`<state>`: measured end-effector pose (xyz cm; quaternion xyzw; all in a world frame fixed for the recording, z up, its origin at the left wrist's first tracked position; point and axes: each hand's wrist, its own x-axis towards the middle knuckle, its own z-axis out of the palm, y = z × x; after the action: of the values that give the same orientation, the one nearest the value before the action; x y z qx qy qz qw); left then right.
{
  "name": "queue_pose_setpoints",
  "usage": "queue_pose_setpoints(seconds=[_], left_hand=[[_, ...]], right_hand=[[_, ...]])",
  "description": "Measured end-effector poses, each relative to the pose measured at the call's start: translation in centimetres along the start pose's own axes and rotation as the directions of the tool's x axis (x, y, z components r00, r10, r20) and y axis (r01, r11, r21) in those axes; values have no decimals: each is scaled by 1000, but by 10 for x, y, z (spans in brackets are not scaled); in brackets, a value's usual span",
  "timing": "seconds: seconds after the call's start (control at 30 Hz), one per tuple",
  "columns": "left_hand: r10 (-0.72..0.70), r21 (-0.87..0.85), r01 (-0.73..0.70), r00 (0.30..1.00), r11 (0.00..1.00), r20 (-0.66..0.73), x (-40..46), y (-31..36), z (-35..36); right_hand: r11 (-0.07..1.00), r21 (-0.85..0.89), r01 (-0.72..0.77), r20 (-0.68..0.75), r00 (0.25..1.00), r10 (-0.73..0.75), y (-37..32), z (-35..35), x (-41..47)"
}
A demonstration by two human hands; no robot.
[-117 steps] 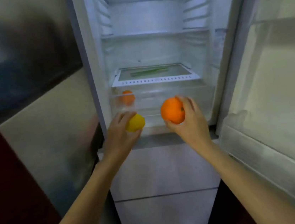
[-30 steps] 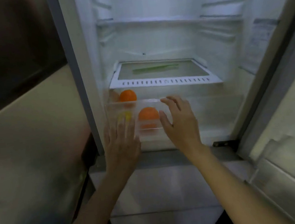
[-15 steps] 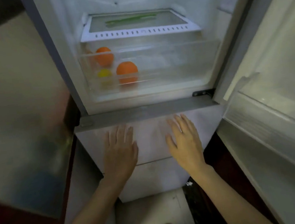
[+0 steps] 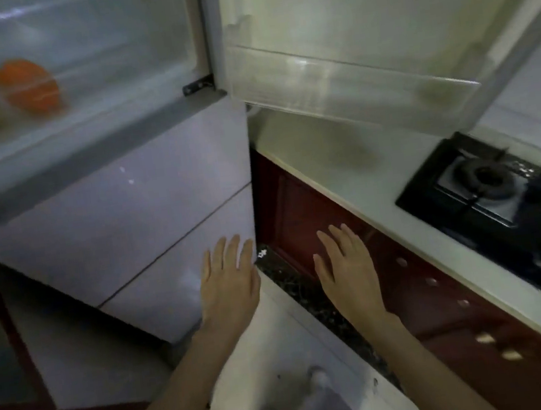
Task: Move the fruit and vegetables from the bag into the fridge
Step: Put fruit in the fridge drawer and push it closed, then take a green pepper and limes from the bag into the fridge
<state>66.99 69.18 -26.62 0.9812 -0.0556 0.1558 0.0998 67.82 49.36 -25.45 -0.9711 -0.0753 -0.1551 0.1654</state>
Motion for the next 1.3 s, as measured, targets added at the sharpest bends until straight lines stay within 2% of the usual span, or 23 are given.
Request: queue_pose_setpoints(seconds=[0.2, 0.43, 0.6, 0.77, 0.9, 1.07, 1.17, 1.3], left_hand=[[249, -132, -243, 968, 961, 30, -3, 92, 19], [515, -236, -488, 855, 840, 66, -23, 229, 34], [672, -301, -620, 733, 725, 108, -63, 350, 37], [789, -351, -717, 600, 603, 131, -122, 467, 39], [860, -417, -764, 501, 493, 98, -171, 552, 35], [935, -433, -840, 355, 328, 18, -222, 647, 32], [965, -458, -855, 260, 246, 33, -250, 703, 37], [989, -467, -873, 145, 137, 19, -282, 783, 50]], right_hand=[[961, -74, -266, -63, 963, 261, 68, -48, -74], [825, -135, -549, -154, 834, 530, 150, -116, -168], [706, -130, -696, -257, 712, 654, 217, -168, -262], [553, -109, -826, -323, 556, 766, 275, -214, -361], [469, -86, -879, -387, 463, 797, 314, -252, -428], [326, -24, -945, -439, 303, 846, 357, -293, -496], [242, 10, -970, -476, 208, 854, 383, -315, -531], [139, 11, -990, -468, 118, 876, 428, -342, -574]])
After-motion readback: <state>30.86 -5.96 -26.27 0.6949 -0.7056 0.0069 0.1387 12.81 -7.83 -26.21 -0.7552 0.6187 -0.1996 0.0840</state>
